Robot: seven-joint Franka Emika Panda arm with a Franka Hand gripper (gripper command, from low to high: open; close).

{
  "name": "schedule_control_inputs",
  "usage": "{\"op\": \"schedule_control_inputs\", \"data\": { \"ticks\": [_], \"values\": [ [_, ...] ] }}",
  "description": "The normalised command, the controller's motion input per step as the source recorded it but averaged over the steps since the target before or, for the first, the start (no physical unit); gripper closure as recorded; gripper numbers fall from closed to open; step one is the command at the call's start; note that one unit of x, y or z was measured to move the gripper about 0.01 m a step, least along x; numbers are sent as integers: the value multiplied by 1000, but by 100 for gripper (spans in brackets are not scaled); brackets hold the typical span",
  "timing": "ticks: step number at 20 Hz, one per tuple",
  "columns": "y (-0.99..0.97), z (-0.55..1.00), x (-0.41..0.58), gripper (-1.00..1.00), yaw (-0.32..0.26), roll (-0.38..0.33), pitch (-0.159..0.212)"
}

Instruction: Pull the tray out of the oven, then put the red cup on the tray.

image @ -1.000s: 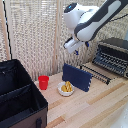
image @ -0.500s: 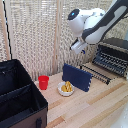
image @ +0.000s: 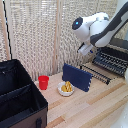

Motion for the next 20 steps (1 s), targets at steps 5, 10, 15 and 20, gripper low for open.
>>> {"op": "schedule_control_inputs", "data": {
  "ticks": [5,10,15,20],
  "values": [
    [-602,-245,98,-100,99,-211,15],
    [-576,-213,153,-100,55,-178,29],
    [-565,-176,218,-100,21,-87,78],
    [-533,-94,189,-100,20,-23,158]
  ]
}}
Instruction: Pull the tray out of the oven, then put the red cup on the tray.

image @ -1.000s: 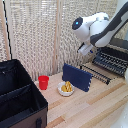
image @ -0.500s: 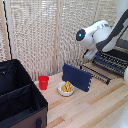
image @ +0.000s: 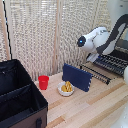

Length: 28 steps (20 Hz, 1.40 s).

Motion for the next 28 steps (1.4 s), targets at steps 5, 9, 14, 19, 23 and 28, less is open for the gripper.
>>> {"op": "schedule_control_inputs", "data": {
  "ticks": [5,9,14,19,23,28],
  "values": [
    [-580,-21,167,-100,39,-3,176],
    [-737,16,36,-100,18,17,56],
    [-699,0,-6,-100,0,70,1],
    [-321,14,-3,100,0,80,6],
    [14,31,-89,100,-46,-49,-11],
    [22,76,-166,100,-92,-102,-36]
  ]
}}
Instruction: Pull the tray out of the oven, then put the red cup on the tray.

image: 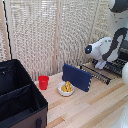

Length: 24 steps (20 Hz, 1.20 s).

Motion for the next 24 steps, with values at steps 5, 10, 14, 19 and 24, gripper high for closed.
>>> {"op": "schedule_control_inputs", "data": {
  "ticks": [5,10,14,19,24],
  "values": [
    [-229,101,-169,100,-50,155,-1],
    [-206,151,-98,100,-48,330,11],
    [464,46,-77,100,-1,109,0],
    [873,2,-2,100,-49,25,-8],
    [915,0,-7,100,-62,-7,-34]
  ]
}}
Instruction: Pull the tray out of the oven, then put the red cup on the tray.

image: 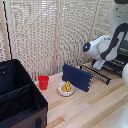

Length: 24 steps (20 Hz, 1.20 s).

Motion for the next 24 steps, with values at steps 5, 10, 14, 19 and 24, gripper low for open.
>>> {"op": "schedule_control_inputs", "data": {
  "ticks": [5,10,14,19,24],
  "values": [
    [674,-39,-20,100,-46,-39,-6],
    [-5,0,83,-100,-3,-2,0],
    [-104,0,152,-100,-29,77,-10],
    [39,402,106,-100,-104,83,22],
    [87,789,145,-100,-189,19,8]
  ]
}}
